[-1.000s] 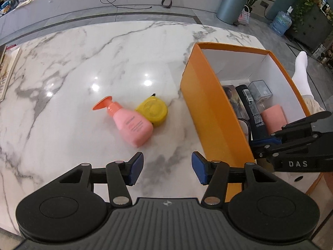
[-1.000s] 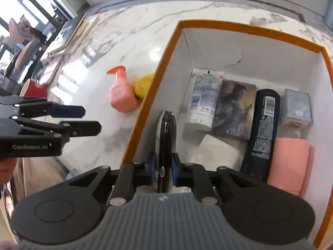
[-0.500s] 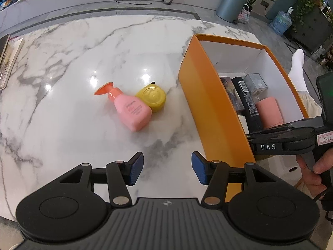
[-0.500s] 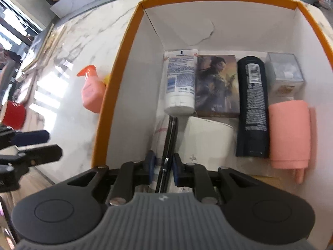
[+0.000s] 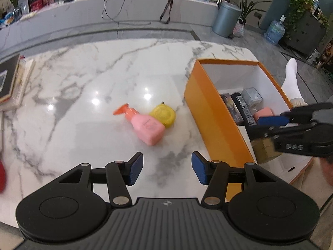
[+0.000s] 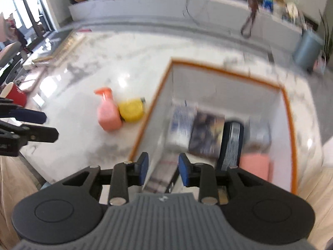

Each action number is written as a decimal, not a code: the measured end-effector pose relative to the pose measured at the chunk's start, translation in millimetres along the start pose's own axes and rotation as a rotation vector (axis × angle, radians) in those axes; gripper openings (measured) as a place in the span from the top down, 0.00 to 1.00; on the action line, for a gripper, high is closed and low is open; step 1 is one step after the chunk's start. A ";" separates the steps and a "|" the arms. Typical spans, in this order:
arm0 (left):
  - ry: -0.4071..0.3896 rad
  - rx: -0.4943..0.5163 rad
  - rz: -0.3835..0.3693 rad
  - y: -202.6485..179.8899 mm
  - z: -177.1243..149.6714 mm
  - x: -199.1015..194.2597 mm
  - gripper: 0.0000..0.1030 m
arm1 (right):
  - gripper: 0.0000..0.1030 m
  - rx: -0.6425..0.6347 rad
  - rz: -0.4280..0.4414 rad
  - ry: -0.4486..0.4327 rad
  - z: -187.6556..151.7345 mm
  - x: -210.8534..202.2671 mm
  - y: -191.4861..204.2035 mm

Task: Organize rigid objects
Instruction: 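Grasp the pink pump bottle with the left tool while the right tool grasps the yellow tape measure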

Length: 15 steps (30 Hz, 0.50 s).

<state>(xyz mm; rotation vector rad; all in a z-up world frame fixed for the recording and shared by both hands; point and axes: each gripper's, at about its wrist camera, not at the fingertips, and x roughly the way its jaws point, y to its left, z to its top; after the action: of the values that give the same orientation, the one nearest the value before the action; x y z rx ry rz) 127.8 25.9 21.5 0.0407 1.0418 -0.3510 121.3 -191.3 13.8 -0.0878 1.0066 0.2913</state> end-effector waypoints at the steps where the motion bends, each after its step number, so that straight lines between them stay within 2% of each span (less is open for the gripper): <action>1: -0.008 -0.003 0.008 2.7 0.4 -1.7 0.38 | 0.67 -0.017 0.003 -0.023 3.1 -3.9 3.1; 3: -0.019 -0.031 0.031 10.6 2.1 -3.5 0.38 | 0.66 -0.051 0.028 -0.071 10.2 -11.7 13.7; 7: -0.021 -0.133 0.010 28.6 7.0 0.3 0.38 | 0.66 -0.132 0.054 -0.096 21.1 -8.7 39.1; 13: -0.003 -0.246 -0.016 49.3 10.0 21.9 0.38 | 0.68 -0.222 0.089 -0.065 32.5 21.7 71.7; 15: 0.011 -0.271 -0.028 52.9 13.2 33.4 0.38 | 0.76 -0.252 0.073 -0.038 37.9 35.2 80.4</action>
<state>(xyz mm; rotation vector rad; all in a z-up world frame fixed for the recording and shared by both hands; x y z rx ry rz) 170.1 64.3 -7.2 -0.2159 1.0942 -0.2328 147.4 -99.4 9.3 -0.2735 0.9332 0.4838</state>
